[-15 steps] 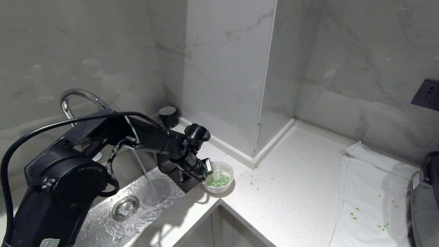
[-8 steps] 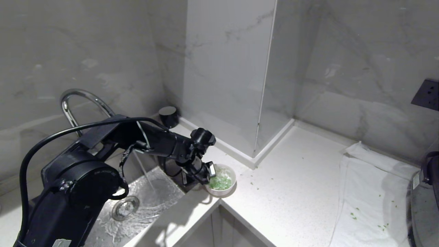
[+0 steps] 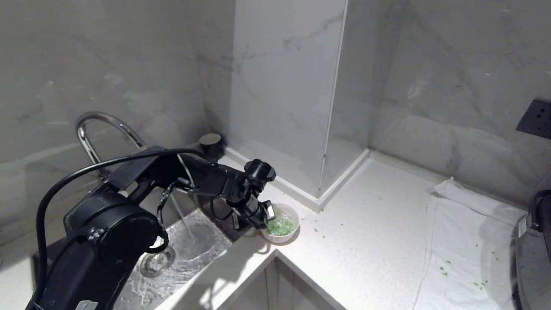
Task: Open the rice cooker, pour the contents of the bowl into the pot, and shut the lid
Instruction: Place the bowl on the table
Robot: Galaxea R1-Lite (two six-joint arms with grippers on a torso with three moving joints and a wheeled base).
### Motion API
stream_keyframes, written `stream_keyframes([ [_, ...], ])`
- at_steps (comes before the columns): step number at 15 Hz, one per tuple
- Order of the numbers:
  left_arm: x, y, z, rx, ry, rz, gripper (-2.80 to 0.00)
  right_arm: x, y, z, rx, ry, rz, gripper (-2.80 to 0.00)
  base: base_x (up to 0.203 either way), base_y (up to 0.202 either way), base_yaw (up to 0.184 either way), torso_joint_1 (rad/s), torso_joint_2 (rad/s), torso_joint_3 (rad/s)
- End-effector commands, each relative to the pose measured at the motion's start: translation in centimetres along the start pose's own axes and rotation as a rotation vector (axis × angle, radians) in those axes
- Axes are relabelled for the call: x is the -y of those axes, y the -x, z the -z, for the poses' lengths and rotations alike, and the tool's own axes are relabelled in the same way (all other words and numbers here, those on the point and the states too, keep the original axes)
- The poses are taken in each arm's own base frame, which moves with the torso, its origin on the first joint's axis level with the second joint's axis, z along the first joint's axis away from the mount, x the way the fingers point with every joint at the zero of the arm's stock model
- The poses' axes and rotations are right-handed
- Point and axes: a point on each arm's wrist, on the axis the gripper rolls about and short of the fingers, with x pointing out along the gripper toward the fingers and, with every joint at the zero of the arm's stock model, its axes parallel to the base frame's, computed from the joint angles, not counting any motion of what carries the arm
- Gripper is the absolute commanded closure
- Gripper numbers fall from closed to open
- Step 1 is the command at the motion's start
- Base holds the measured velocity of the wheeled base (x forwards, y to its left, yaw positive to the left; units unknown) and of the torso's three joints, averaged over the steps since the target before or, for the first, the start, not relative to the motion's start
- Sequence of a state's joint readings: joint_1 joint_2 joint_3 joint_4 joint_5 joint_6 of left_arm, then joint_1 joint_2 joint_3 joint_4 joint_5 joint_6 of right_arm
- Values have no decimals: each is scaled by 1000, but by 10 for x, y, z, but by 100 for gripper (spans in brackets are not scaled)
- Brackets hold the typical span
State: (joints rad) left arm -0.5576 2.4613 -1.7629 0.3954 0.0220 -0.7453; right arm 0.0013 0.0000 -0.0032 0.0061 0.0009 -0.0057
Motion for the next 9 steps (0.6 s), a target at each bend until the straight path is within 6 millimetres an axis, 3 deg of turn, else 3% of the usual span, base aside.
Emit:
stream_keyframes([
  [1, 3, -7, 1, 9, 0, -20, -280, 0, 0, 0, 0, 0, -1, 0, 0, 0, 0, 0, 0, 0],
  [6, 4, -1, -2, 24, 19, -17, -280, 0, 0, 0, 0, 0, -1, 0, 0, 0, 0, 0, 0, 0],
  [9, 5, 13, -7, 47, 26, 2, -280, 0, 0, 0, 0, 0, -1, 0, 0, 0, 0, 0, 0, 0],
])
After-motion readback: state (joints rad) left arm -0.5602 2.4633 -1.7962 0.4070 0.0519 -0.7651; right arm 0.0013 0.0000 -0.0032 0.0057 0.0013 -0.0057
